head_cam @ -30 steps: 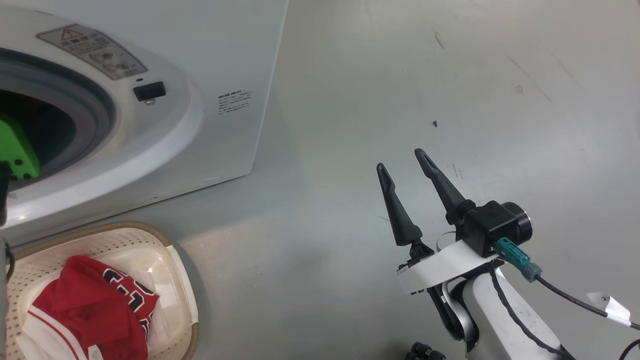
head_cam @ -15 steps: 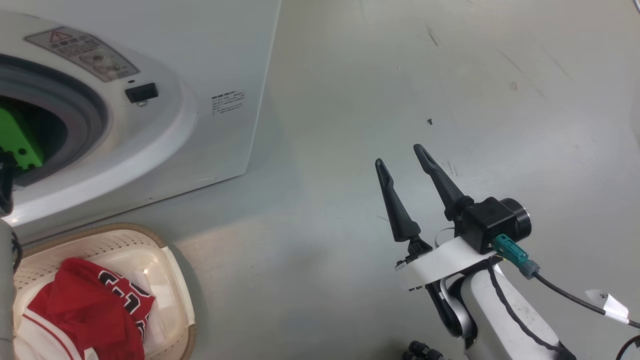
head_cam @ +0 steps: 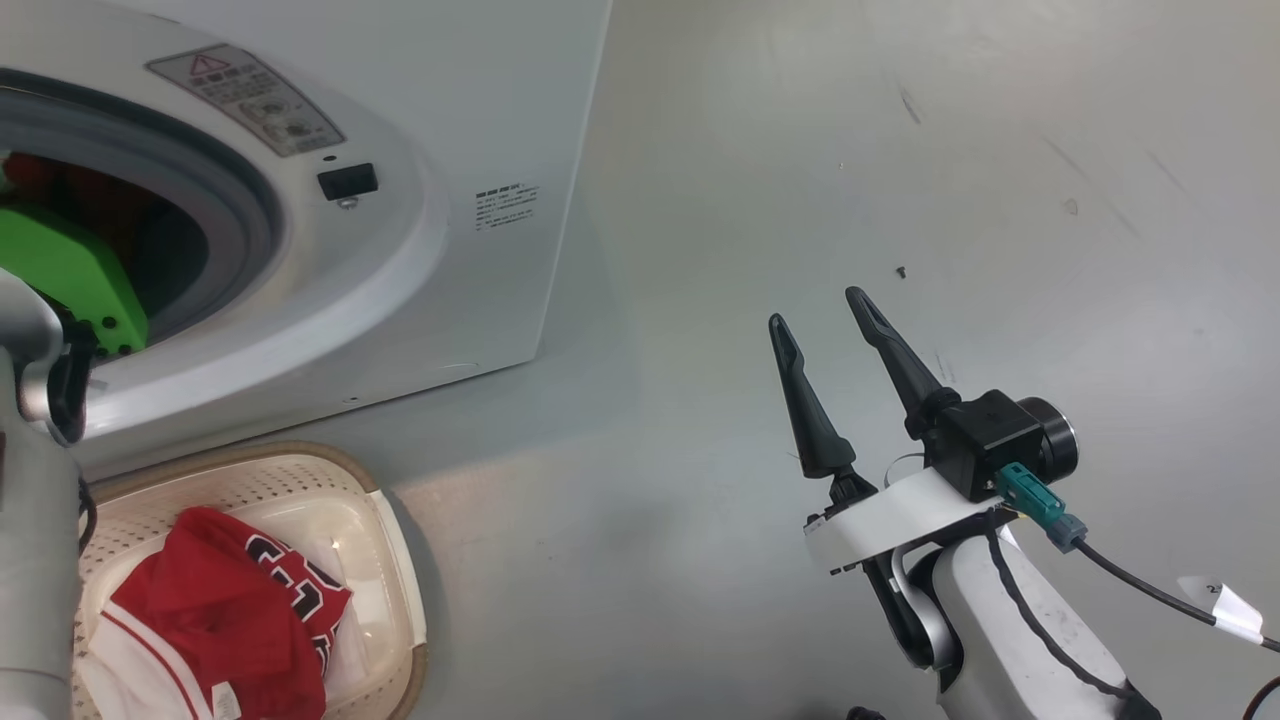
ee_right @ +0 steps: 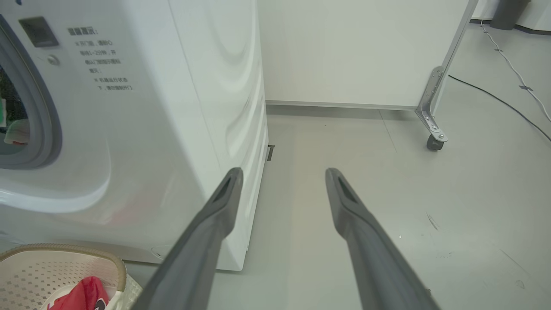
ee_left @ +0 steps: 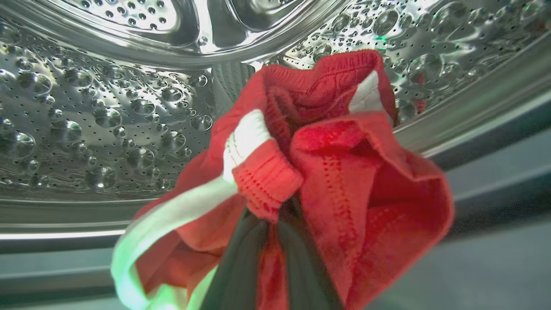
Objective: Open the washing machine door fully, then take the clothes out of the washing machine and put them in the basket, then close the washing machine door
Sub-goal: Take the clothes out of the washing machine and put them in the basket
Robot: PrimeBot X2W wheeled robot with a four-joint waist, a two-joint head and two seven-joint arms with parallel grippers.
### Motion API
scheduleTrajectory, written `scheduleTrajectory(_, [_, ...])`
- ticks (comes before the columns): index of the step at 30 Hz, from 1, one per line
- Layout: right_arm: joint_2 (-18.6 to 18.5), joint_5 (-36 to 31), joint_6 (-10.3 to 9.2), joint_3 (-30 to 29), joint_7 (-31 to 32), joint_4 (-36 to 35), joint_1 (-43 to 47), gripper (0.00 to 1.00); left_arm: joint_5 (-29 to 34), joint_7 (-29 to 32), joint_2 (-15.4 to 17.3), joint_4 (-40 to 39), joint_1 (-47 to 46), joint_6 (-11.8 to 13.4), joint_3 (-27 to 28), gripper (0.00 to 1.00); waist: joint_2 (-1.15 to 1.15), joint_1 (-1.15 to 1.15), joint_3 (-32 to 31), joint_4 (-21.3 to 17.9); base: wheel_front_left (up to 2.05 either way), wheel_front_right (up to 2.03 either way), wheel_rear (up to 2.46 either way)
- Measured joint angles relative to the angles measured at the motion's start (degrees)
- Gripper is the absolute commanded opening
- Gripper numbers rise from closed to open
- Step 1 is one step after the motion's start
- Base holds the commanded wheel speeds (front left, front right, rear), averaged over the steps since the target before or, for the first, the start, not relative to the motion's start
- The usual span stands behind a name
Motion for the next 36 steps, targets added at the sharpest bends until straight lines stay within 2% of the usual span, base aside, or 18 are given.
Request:
scheduleTrajectory(17, [-0.1,-1.0,0.25,-2.1,0.0,2.1,0.1,1.0,0.0,-8.5,-2.7,2.9,3.6,-1.4,-2.3,0.0,0.0,0.0,-5.3,5.6,0.0,0.0,0.0])
scheduleTrajectory(29, [-0.3,-1.3,1.66,-3.0,0.0,4.2,2.4,1.0,-0.6,-15.0,-5.1,3.3,10.4,-2.0,-5.1,0.0,0.0,0.0,-11.2,9.2,0.0,0.0,0.0])
scheduleTrajectory(36, [-0.3,-1.3,2.19,-3.4,0.0,4.6,4.2,1.0,-1.6,-18.1,-5.4,2.7,13.9,-2.0,-5.8,0.0,0.0,0.0,-14.4,10.8,0.0,0.0,0.0])
